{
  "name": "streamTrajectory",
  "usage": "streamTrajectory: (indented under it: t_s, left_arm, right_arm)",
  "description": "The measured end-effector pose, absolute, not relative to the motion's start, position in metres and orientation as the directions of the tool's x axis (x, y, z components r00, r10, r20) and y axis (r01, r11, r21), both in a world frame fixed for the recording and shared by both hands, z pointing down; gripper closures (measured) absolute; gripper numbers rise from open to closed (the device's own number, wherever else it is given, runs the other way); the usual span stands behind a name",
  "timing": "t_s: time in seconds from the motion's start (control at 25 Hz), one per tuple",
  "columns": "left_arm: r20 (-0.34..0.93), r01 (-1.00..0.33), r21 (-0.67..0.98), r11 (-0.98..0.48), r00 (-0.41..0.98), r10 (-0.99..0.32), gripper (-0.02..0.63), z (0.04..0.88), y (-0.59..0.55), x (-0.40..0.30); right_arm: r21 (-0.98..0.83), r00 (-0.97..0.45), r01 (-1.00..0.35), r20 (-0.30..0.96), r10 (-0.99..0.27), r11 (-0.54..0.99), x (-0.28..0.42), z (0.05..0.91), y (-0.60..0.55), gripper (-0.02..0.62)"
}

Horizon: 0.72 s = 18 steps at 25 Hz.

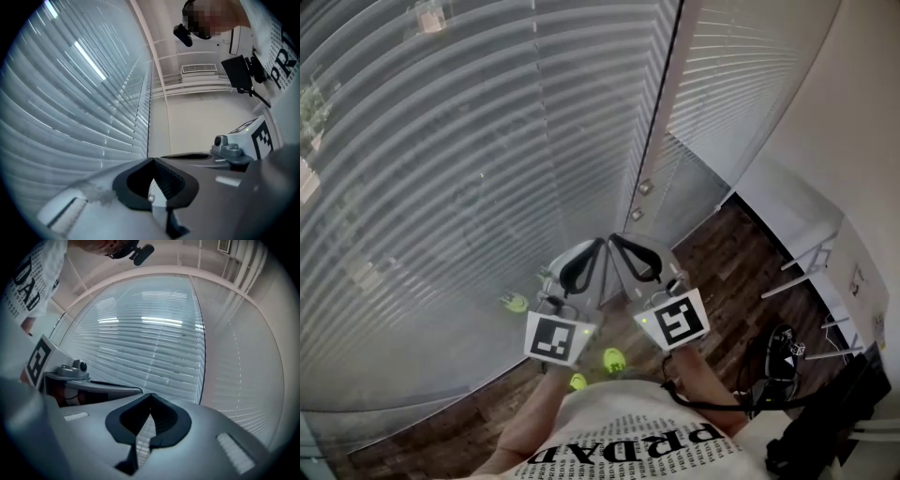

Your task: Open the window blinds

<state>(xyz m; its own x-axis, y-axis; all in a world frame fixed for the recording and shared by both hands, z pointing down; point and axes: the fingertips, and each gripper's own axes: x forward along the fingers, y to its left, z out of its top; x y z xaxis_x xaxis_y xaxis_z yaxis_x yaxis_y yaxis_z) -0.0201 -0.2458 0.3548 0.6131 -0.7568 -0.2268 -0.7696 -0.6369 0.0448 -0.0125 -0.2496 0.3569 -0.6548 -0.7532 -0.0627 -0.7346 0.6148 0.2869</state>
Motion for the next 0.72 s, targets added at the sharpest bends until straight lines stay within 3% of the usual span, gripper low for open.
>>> streamTrajectory:
  t_s: [0.72]
  left_arm:
    - [-0.221,-0.829,0.055,-0.556,0.533,-0.817,0.615,0.365,-0.290,0.043]
  right_arm:
    - [0.360,-0.719,-0.654,-0.025,-0.694,0.665,0.050,0.370,-0.294,0.588]
